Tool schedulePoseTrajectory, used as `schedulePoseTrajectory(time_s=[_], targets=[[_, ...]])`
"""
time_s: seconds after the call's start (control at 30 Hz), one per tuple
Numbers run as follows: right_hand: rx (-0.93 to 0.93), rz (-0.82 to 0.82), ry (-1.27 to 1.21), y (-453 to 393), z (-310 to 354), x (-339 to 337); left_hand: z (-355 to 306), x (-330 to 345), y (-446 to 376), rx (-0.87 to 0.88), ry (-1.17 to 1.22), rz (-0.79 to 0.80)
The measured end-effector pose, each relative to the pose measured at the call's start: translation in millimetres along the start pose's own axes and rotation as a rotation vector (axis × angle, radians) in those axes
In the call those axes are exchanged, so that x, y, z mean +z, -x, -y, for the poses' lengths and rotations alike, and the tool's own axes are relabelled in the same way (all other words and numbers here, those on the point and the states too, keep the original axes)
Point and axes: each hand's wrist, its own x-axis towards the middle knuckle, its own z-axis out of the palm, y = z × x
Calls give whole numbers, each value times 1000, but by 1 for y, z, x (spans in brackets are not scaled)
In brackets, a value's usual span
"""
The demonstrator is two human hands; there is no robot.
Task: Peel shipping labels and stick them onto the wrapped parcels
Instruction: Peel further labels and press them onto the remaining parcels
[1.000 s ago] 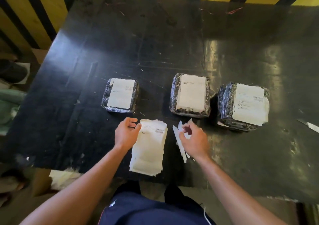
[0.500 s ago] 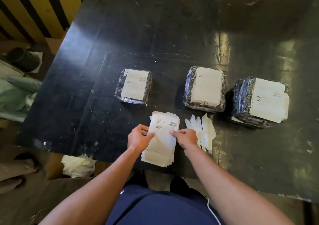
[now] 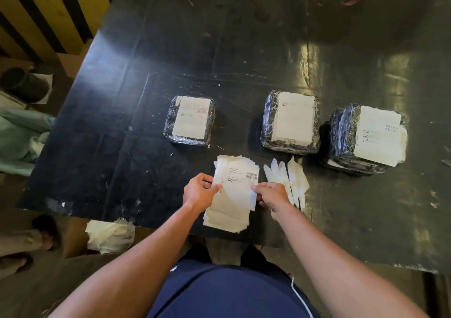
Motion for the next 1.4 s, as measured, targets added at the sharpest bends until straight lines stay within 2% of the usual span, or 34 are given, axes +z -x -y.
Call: schedulePoseTrajectory(time_s=[0.2,0.37,0.57,0.67,0.87,1.0,1.17,1.3,1.4], targets=[[66,-72,-186,0,11,-12,2,-2,-2,-1,-32,9],[67,24,-435,9,43,-26,4,-2,1,22,-89,-16],[-15,118,-552,22,95,-20,5,2,3,42,-128,-55],[-27,128,-537,24,120,-10,6,2,0,42,-143,-60],[11,42,-461,12,135,4,6,2,-1,41,-177,-63],[-1,7,-532,6,143,1,3,3,0,34,-212,-65],[-184,10,-547,16,182,-25,1,5,-1,14,-225,-65],[-381,117,-302,29,185,-35,-3,1,-2,3,-225,-46],[-452,193,-125,41,156,-34,-11,-10,0,88,-142,-88]])
